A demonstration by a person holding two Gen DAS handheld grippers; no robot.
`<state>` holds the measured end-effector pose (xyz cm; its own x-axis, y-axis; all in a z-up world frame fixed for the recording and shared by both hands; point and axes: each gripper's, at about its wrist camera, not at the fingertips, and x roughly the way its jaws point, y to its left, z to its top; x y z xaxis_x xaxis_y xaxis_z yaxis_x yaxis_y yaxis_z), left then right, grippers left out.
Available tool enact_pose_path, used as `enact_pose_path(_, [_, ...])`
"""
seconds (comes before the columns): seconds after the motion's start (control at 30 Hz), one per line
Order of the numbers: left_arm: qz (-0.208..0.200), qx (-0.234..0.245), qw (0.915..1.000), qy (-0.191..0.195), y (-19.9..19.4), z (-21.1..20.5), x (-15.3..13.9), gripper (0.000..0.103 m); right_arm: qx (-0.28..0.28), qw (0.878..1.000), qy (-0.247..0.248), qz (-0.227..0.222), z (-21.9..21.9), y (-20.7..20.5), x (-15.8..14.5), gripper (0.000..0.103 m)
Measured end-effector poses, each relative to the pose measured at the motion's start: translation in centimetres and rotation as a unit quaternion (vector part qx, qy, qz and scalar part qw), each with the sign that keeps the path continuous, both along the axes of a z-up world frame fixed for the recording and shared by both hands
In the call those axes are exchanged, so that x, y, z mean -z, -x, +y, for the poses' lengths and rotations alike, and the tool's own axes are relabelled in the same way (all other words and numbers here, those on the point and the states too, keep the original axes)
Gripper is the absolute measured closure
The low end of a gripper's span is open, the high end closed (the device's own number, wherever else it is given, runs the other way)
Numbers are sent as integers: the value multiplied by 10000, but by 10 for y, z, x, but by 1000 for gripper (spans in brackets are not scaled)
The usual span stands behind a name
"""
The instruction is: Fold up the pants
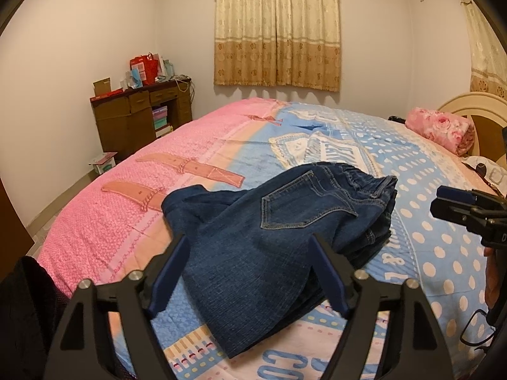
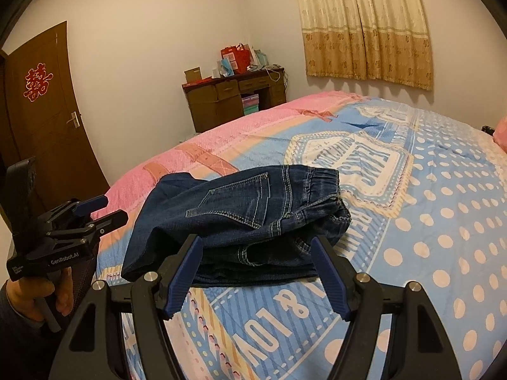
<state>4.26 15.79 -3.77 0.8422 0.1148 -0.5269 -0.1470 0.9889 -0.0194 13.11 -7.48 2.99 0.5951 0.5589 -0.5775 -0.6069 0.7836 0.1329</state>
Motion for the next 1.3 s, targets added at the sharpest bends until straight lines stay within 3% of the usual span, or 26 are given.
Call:
enact_pose_path(0.1, [-83, -52, 10000, -16, 3, 0, -4, 8, -2, 10000, -44, -69, -1, 3, -6, 31])
enact_pose_path(0.2, [-135, -56, 9999, -19, 4, -1, -8, 5, -17, 9998, -88, -162, -1, 6, -12, 31])
enact_pose_path(0.7, [-120, -136, 9997, -179, 5, -4, -13, 3, -76, 9995, -51, -305, 0, 10, -18, 31])
enact_pose_path(1.3, [165, -231, 9996, -28, -4, 9, 0, 0, -231, 9995, 32, -215, 12, 6, -10, 30])
